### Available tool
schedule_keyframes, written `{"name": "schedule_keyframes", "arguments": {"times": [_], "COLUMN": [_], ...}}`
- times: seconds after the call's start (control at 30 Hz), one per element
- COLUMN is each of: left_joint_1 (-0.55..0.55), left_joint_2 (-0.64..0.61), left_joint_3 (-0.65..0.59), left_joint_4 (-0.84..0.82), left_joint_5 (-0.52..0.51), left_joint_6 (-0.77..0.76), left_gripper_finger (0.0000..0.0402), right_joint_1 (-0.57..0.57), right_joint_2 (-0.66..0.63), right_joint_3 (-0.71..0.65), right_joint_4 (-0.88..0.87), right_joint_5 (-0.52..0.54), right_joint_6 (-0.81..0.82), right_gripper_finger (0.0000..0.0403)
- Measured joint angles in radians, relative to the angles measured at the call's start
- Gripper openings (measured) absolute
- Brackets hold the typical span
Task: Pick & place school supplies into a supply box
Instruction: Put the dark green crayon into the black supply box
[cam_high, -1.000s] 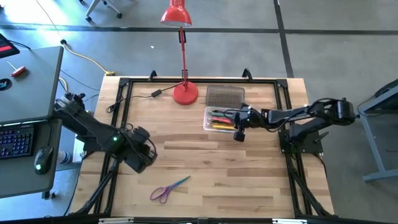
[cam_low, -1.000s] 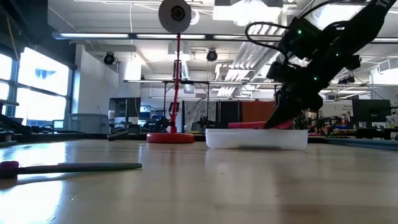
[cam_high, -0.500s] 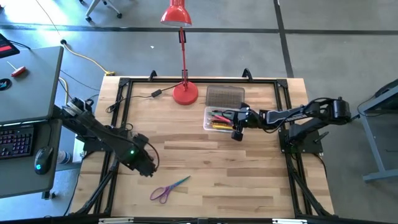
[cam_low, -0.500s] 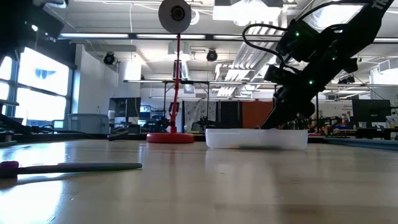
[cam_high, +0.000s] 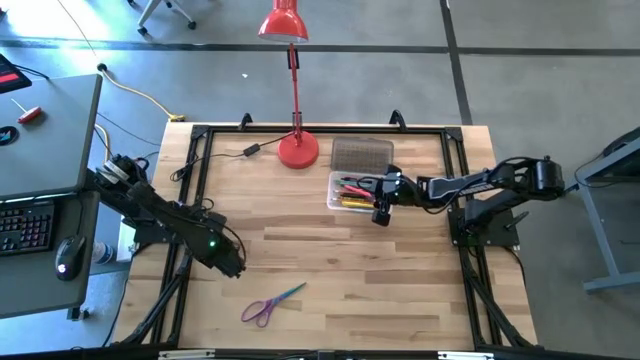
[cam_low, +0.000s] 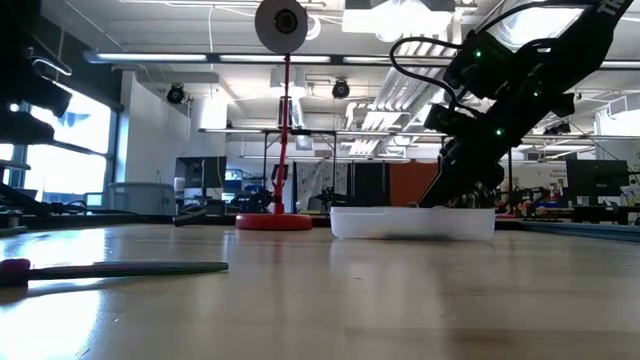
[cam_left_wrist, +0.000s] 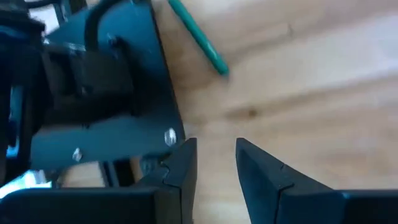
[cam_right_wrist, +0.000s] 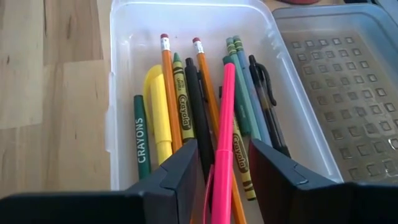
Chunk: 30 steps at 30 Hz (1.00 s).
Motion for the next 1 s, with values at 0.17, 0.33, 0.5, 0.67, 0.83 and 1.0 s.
{"name": "schedule_keyframes", "arguments": {"times": [0.17,0.33,0.5,0.67,0.83,1.0], "left_joint_1": [0.000,0.000,0.000,0.000,0.000,0.001], "left_joint_2": [-0.031,-0.057,-0.056,-0.053,-0.053,-0.053], "left_joint_3": [-0.030,-0.028,-0.028,-0.027,-0.065,-0.158], "left_joint_4": [0.001,0.003,0.061,0.115,0.072,0.174], "left_joint_5": [-0.118,-0.195,-0.214,-0.249,-0.257,-0.231], "left_joint_6": [-0.148,-0.286,-0.293,-0.293,-0.403,-0.434], "left_gripper_finger": [0.0140,0.0140,0.0140,0.0140,0.0140,0.0140], "right_joint_1": [0.000,0.000,0.000,0.000,0.000,0.000], "right_joint_2": [0.000,0.000,0.000,-0.001,-0.001,-0.001], "right_joint_3": [0.000,0.000,0.000,0.000,0.000,0.000], "right_joint_4": [0.000,0.000,0.002,0.002,0.002,0.001], "right_joint_5": [0.000,0.000,0.000,0.000,0.000,0.000], "right_joint_6": [0.000,0.000,0.000,0.000,0.000,0.000], "right_gripper_finger": [0.0122,0.0122,0.0122,0.0122,0.0122,0.0122]}}
